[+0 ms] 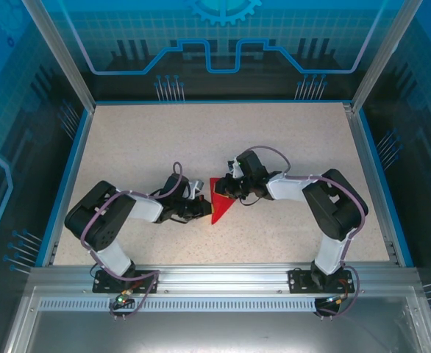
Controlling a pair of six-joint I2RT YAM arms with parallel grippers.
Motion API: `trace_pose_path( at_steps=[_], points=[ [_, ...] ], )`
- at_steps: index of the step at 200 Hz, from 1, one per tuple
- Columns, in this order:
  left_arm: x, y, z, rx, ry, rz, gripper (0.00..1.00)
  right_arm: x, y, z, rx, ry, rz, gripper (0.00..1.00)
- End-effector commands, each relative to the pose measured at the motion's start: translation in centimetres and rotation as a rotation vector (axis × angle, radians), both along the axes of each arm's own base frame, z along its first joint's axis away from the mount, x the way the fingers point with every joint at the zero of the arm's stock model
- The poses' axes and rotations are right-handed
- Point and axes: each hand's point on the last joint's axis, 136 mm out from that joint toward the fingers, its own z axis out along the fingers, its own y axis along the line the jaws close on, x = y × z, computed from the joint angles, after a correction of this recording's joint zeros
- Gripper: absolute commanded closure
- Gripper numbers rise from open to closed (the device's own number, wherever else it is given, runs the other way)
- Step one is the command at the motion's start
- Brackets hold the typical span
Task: Fold a paper plane with a square sheet of paper (pick it up from the middle)
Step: Fourth fold the wing at the center of the table.
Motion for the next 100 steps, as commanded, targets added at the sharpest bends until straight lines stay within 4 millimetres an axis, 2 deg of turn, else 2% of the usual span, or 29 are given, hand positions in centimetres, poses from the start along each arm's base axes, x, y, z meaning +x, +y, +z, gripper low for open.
trace_pose_path(
  at_steps=[1, 40, 77, 100],
  points=[
    [-0.9, 0.9, -0.9, 0.036, 0.027, 0.031, 1.00, 0.4, -0.6, -0.8, -0.029, 0.021, -0.026, 0.81],
    [-0.8, 1.1, -0.2, 0.038, -0.001, 0.038, 1.00, 0.6, -0.9, -0.6, -0.029, 0.018, -0.032, 0.80],
    [-0.8, 1.2, -0.4, 0.042, 0.007, 0.044, 1.00, 0.2, 0.7, -0.1, 0.022, 0.021, 0.046, 0.81],
    [-0.8, 1.1, -0.5, 0.045, 0.013, 0.034, 1.00, 0.1, 1.2, -0.6, 0.019, 0.034, 0.058, 0.81]
  ],
)
